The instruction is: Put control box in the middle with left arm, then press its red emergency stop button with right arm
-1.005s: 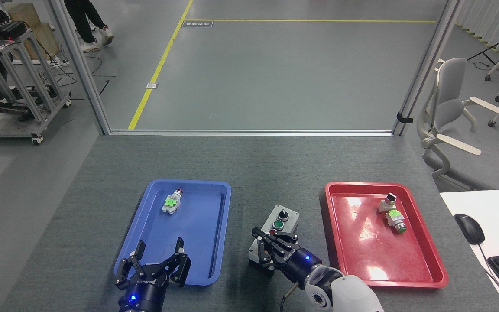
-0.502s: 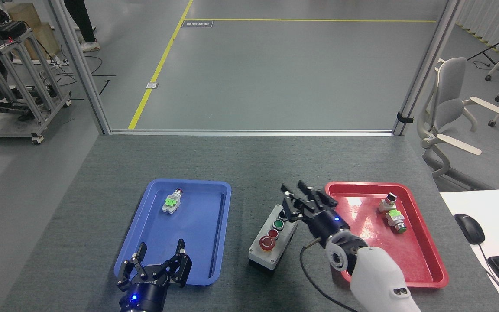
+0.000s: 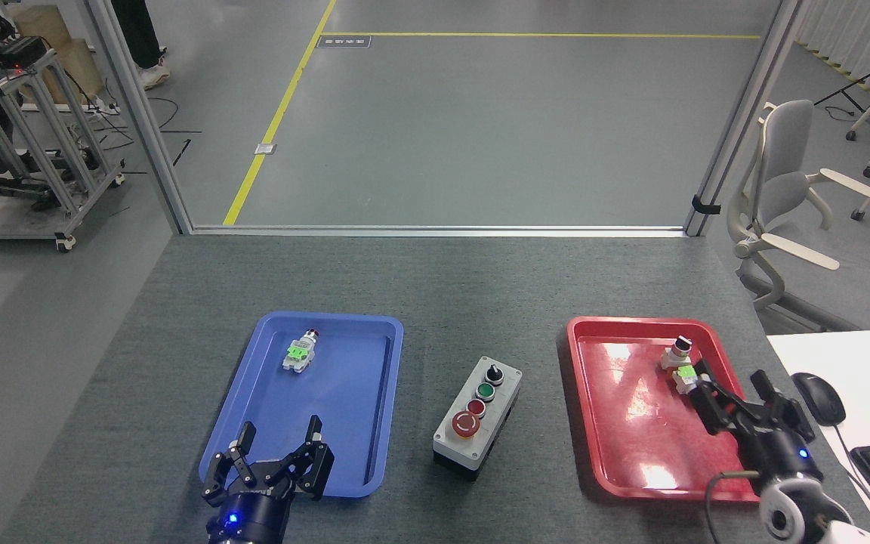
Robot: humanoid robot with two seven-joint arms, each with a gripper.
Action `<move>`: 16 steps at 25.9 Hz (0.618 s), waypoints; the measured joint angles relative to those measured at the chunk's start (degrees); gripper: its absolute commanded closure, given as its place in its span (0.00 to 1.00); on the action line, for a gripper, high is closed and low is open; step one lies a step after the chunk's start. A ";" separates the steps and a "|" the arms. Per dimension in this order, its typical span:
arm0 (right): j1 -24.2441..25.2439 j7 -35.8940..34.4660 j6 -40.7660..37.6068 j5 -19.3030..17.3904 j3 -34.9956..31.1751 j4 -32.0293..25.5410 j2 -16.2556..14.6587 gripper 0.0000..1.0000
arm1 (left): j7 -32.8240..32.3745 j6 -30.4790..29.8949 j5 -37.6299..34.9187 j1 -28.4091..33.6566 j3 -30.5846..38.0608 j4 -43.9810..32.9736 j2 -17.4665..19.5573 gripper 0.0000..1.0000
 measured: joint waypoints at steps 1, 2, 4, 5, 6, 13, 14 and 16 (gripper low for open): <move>1.96 -0.59 -2.08 0.00 -2.32 -0.79 0.02 0.00 | 0.02 -0.01 0.01 0.00 0.00 0.00 -0.01 0.00; 3.64 -1.26 -3.59 0.00 -4.14 -1.53 0.09 0.00 | 0.02 -0.01 0.02 0.00 0.00 0.00 -0.01 0.00; 6.23 -2.33 -5.35 0.00 -6.84 -2.91 0.12 0.00 | 0.09 -0.01 0.03 0.00 0.00 0.00 -0.01 0.00; 7.38 -2.64 -5.54 0.00 -7.82 -3.45 0.12 0.00 | 0.09 -0.01 0.04 0.00 0.01 0.00 -0.02 0.00; 8.09 -2.77 -5.26 0.00 -8.42 -3.80 0.12 0.00 | 0.09 -0.01 0.04 0.00 0.01 0.00 -0.02 0.00; 9.63 -3.22 1.41 0.25 -9.45 -4.56 -0.20 0.00 | 0.11 -0.01 0.04 0.00 0.01 -0.01 -0.01 0.00; 9.62 -3.23 1.81 0.29 -9.45 -4.58 -0.31 0.00 | 0.11 -0.01 0.04 0.00 0.01 -0.01 -0.01 0.00; 9.58 -3.23 2.18 0.44 -9.41 -4.60 -0.48 0.00 | 0.11 -0.01 0.04 0.00 0.01 -0.01 0.00 0.00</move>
